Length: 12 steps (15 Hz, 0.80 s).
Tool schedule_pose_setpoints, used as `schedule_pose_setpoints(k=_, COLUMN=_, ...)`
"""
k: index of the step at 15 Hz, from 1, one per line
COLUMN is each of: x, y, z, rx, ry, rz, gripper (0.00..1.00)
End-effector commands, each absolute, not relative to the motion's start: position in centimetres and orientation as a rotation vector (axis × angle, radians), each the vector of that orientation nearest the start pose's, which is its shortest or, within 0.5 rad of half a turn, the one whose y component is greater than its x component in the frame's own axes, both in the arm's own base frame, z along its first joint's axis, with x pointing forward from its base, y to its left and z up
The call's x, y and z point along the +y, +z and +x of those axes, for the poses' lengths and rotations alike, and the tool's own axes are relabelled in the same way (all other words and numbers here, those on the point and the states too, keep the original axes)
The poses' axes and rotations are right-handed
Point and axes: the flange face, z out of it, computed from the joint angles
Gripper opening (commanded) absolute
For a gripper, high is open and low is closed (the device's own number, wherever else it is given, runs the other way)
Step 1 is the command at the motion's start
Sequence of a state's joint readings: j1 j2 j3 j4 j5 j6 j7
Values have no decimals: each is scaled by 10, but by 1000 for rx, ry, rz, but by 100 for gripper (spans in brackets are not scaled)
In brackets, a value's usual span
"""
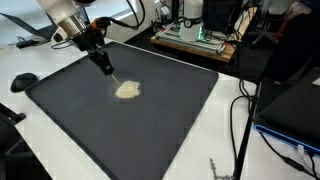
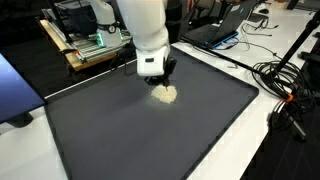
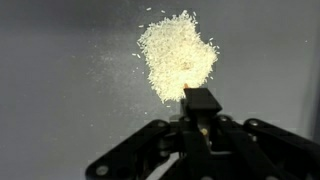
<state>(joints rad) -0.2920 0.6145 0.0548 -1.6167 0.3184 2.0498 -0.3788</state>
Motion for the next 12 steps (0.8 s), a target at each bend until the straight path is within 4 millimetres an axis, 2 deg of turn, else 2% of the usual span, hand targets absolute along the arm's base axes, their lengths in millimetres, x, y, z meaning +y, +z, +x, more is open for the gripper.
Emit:
schedule_pose_setpoints(k=1, x=-184, y=239, z=652, rx=74, ry=52, rz=-2639, gripper=3)
schedule_pose_setpoints(k=5, x=-222, y=217, z=645, rx=117, ry=-13, rz=-2492, gripper=3)
schedule_pose_setpoints(k=7, x=-235, y=206, z=644, rx=143, ry=-48, rz=-2420, gripper=3)
schedule_pose_setpoints(k=12, x=-248, y=179, z=645, rx=194, ry=-95, rz=-2320, gripper=3)
